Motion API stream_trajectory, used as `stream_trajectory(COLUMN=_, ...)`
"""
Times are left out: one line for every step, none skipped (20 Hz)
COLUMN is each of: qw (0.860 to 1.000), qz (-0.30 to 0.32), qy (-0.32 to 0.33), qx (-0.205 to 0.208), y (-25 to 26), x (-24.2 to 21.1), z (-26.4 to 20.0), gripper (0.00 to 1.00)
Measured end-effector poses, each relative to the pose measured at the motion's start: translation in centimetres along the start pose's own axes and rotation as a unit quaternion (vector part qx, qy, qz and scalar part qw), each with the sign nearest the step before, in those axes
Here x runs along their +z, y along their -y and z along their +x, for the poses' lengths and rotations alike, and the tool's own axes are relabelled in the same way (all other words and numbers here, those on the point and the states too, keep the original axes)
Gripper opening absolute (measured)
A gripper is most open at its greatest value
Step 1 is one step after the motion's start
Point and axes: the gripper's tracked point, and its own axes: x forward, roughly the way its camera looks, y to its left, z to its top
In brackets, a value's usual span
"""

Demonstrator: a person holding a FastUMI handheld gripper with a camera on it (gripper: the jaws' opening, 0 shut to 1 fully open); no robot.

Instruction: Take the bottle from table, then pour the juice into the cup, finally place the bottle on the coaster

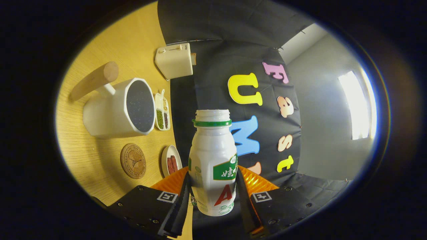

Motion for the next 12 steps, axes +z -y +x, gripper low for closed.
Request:
stream_trajectory(qw=1.000, qz=-0.010, qy=0.001, qx=0.000, y=-0.14, x=0.13, z=0.00, gripper=0.67)
stream_trajectory(qw=1.000, qz=-0.012, qy=0.001, qx=0.003, y=-0.27, x=0.24, z=-0.06, gripper=0.67)
stream_trajectory(qw=1.000, qz=-0.013, qy=0.000, qx=0.006, y=-0.48, x=0.18, z=0.08, gripper=0.67)
stream_trajectory(qw=1.000, qz=-0.018, qy=-0.002, qx=0.005, y=-0.61, x=0.09, z=0.15, gripper=0.67)
stream_trajectory(qw=1.000, qz=-0.025, qy=-0.003, qx=0.004, y=-0.63, x=0.10, z=0.22, gripper=0.67)
stream_trajectory(qw=1.000, qz=-0.030, qy=-0.002, qx=0.003, y=-0.62, x=0.19, z=0.17, gripper=0.67)
stream_trajectory(qw=0.999, qz=-0.034, qy=-0.003, qx=0.005, y=-0.65, x=0.14, z=0.29, gripper=0.67)
stream_trajectory(qw=0.999, qz=-0.039, qy=-0.004, qx=0.006, y=-0.65, x=0.10, z=0.30, gripper=0.66)
stream_trajectory(qw=0.999, qz=-0.047, qy=-0.006, qx=0.005, y=-0.61, x=0.04, z=0.33, gripper=0.66)
stream_trajectory(qw=0.998, qz=-0.055, qy=-0.004, qx=0.002, y=-0.54, x=0.10, z=0.30, gripper=0.67)
stream_trajectory(qw=0.998, qz=-0.060, qy=-0.005, qx=0.003, y=-0.63, x=0.12, z=0.30, gripper=0.66)
stream_trajectory(qw=0.998, qz=-0.064, qy=-0.005, qx=0.005, y=-0.67, x=0.13, z=0.34, gripper=0.66)
